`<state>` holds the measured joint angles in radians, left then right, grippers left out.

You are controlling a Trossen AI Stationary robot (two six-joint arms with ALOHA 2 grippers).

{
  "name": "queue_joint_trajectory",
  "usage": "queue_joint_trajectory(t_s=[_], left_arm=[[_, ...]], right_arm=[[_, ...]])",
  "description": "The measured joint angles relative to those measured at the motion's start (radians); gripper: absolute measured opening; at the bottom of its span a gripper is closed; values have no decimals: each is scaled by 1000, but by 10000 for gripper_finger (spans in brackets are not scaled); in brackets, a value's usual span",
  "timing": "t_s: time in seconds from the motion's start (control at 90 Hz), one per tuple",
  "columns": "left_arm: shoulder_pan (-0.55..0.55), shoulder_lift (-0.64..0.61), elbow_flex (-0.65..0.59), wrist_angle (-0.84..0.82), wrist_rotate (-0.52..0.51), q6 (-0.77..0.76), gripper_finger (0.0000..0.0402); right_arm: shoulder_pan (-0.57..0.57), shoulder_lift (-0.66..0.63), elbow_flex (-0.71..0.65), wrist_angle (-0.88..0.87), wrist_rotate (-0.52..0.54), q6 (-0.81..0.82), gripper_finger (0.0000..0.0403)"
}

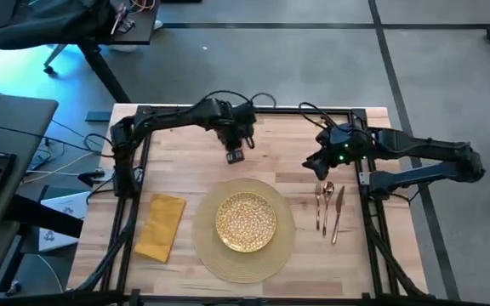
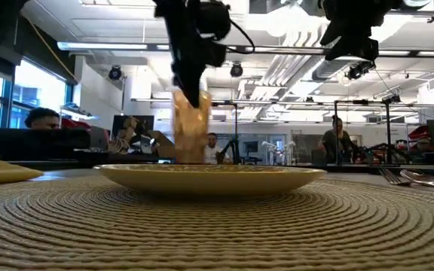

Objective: Set table place
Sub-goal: Move the brown cup to the top left of the yellow tablemat

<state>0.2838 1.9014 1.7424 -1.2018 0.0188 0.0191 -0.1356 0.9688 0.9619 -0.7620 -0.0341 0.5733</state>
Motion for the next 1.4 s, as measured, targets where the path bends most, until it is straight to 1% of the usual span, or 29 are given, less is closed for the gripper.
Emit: queue_joint_trajectory(t_s=[0.067,0.156,0.244,0.311,0.444,0.556,0.656,0.756,0.967,1.178,1.311,1.4], left_arm=[[-53,-11,0,-80,-13,-88,1],[-130,-21,0,-132,-16,-203,1],[-201,-19,-5,-148,-22,-303,1],[-242,-16,-10,-138,-56,-376,0],[-280,-16,-11,-141,-150,-535,0],[-283,-16,-11,-139,-209,-606,0],[-270,-8,-11,-129,-258,-627,0],[-251,13,-11,-125,-277,-627,0],[-206,20,-11,-69,-268,-628,0],[-163,20,-11,-75,-266,-620,7],[-149,20,-11,-76,-235,-631,11],[-146,20,-17,-66,-232,-637,11]], right_arm=[[0,0,0,1,0,-38,144],[-5,0,0,3,1,-102,144],[-11,0,0,3,1,-151,144],[-17,0,0,8,0,-185,144],[-28,0,0,11,0,-240,144],[-37,0,0,11,-1,-276,144],[-46,0,0,11,-13,-299,144],[-55,0,0,11,-29,-313,144],[-62,0,0,11,-51,-313,144],[-62,1,0,11,-53,-313,144],[-63,1,0,11,-53,-313,144],[-62,1,0,11,-53,-313,144]])
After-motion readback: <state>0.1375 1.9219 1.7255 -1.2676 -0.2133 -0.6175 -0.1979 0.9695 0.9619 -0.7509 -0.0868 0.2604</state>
